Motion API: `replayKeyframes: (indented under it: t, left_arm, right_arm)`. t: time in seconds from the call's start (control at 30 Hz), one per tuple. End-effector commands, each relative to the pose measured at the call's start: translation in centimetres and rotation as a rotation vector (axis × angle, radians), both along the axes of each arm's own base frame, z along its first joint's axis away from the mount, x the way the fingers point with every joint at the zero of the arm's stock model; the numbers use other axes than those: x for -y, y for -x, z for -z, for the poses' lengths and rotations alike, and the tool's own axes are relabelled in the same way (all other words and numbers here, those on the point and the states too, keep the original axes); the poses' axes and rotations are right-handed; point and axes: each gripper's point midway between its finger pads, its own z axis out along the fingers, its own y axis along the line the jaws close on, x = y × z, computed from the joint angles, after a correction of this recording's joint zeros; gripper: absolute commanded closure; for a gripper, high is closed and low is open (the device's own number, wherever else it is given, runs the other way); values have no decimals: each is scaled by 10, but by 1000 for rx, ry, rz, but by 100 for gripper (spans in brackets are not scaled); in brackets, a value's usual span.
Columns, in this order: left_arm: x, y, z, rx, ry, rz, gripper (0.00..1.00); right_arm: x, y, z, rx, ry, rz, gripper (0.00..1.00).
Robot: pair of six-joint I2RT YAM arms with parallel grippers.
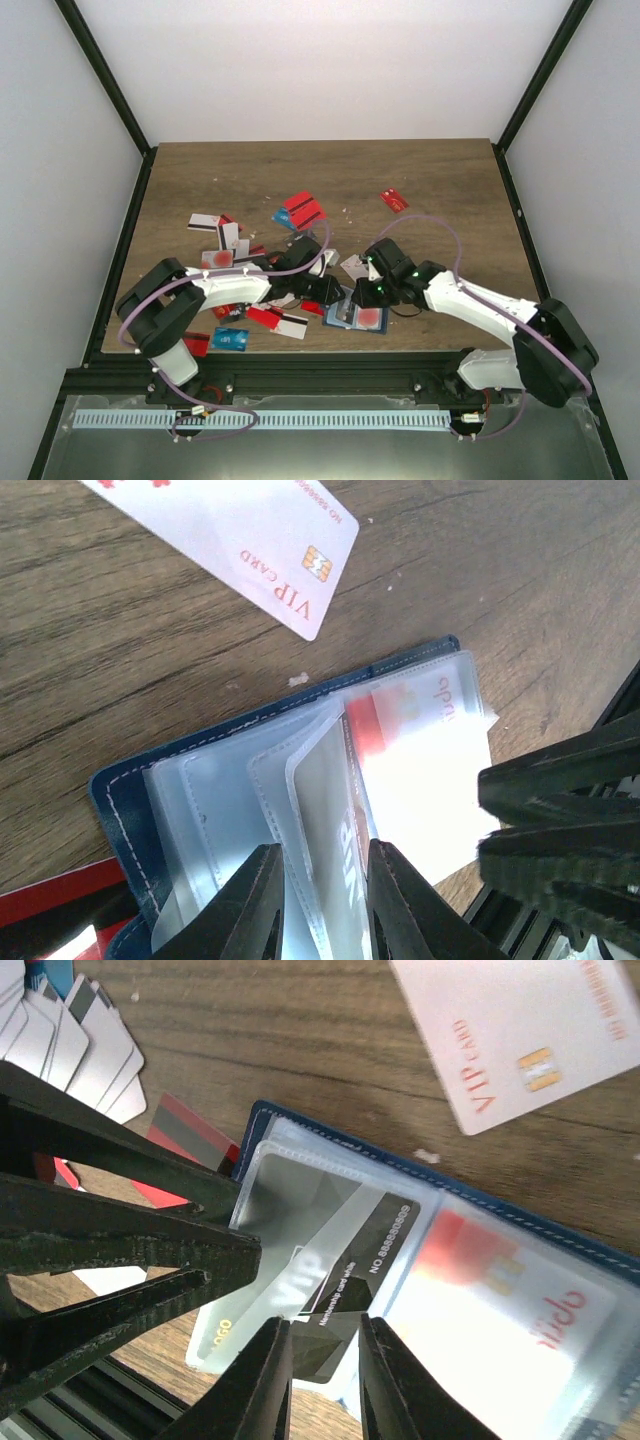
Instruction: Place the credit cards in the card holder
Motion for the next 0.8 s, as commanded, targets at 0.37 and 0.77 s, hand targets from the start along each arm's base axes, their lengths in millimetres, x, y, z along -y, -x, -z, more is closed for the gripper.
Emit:
replayKeyframes:
  t: [0.37,0.77]
  left_arm:
    - [39,6,-24,5,57,54,74]
    - [74,24,-18,-13,55,106,74]
  right_arm:
    - [40,-16,-35,103,-15,167,76]
    - [56,-21,-57,172,-43,270,73]
